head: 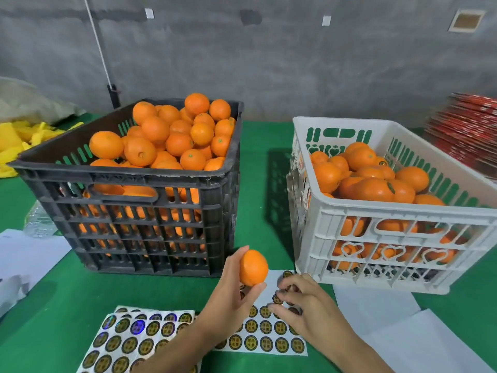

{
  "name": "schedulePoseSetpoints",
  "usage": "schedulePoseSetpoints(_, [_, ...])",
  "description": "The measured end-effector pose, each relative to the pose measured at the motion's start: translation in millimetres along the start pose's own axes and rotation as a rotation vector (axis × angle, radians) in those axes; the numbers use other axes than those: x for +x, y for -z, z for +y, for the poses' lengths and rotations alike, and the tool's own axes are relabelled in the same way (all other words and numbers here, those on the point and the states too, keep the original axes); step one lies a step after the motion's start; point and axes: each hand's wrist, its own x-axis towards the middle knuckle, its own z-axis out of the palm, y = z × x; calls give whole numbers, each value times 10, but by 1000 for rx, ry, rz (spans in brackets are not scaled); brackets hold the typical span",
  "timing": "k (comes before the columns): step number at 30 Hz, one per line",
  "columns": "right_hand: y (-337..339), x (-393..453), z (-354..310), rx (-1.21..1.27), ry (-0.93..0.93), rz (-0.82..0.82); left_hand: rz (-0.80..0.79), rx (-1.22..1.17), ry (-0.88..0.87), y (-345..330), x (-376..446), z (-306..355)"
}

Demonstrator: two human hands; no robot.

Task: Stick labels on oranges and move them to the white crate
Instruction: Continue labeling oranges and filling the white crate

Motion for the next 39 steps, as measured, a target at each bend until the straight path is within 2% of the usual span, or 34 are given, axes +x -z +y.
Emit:
schedulePoseSetpoints(7, [65, 38, -102, -206, 135, 37, -10, 93, -51, 4, -20, 49])
schedulePoseSetpoints(15, [53, -7, -110, 108, -40, -31, -3, 105, -39, 3, -30, 73])
schedulePoseSetpoints(20, [27, 32, -138, 433, -338, 58, -2, 109, -32, -2, -24, 65])
schedulePoseSetpoints(24, [3, 66, -137, 451, -405, 87, 2, 103, -31, 7, -21, 55])
schedulePoseSetpoints(26, [-5, 87, -180, 425, -418, 158, 8, 82, -38, 21, -22, 37])
schedulePoseSetpoints(29, [80, 173, -300, 283, -342, 362, 45, -27, -3, 62, -16, 54])
schedulePoseSetpoints(31, [199, 272, -423, 114, -189, 481, 75, -99, 5, 93, 15, 152])
schedulePoseSetpoints(34, [413, 431, -659, -50, -12, 575, 116, -151, -33, 149, 129, 474])
schedulePoseSetpoints(37, [703, 564, -896, -128, 51, 707, 215, -171, -60, 269, 328, 934])
schedulePoseSetpoints(39, [911, 653, -1061, -127, 23, 742, 301, -117, -122, 352, 446, 1259])
